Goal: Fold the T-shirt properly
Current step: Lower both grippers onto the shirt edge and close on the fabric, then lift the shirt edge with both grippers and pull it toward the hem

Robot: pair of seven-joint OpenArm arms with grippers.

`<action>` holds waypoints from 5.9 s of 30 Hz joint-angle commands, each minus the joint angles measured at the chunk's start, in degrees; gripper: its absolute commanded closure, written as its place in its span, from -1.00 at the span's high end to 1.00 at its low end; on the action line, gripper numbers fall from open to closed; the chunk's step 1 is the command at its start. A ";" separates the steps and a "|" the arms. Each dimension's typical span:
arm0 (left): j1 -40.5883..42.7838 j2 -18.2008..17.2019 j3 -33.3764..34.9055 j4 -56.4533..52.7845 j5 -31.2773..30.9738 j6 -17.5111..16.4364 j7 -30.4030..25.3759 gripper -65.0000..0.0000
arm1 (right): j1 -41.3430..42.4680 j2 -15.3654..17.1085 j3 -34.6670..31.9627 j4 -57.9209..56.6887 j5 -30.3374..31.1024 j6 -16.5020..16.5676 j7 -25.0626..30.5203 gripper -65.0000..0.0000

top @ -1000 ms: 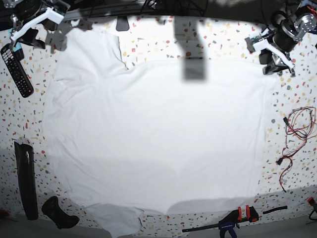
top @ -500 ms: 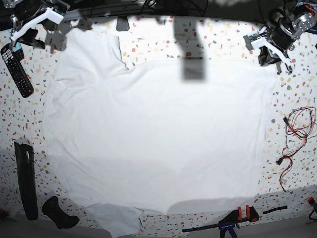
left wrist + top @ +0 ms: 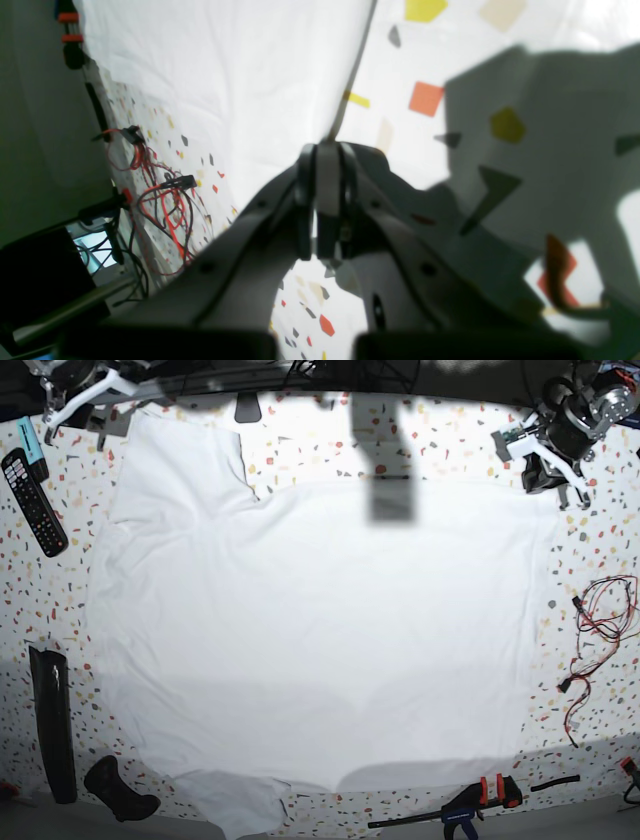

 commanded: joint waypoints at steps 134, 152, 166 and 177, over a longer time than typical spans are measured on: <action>-15.19 6.58 -0.28 4.46 -11.06 24.83 6.19 -1.00 | 38.73 -11.82 -12.20 3.96 8.94 -24.83 -8.48 -1.00; -27.89 5.77 -0.28 4.46 -31.08 24.81 10.99 -1.00 | 58.27 -11.39 -11.98 -3.02 19.96 -21.66 -10.93 -1.00; -30.14 9.86 -0.28 3.85 -35.69 24.81 15.32 -1.00 | 72.08 -11.23 -12.52 -11.32 33.62 -6.93 -10.14 -1.00; -30.14 11.63 -0.28 3.74 -35.63 24.81 17.09 -1.00 | 76.17 -9.03 -26.10 -13.64 28.57 -6.82 -10.21 -1.00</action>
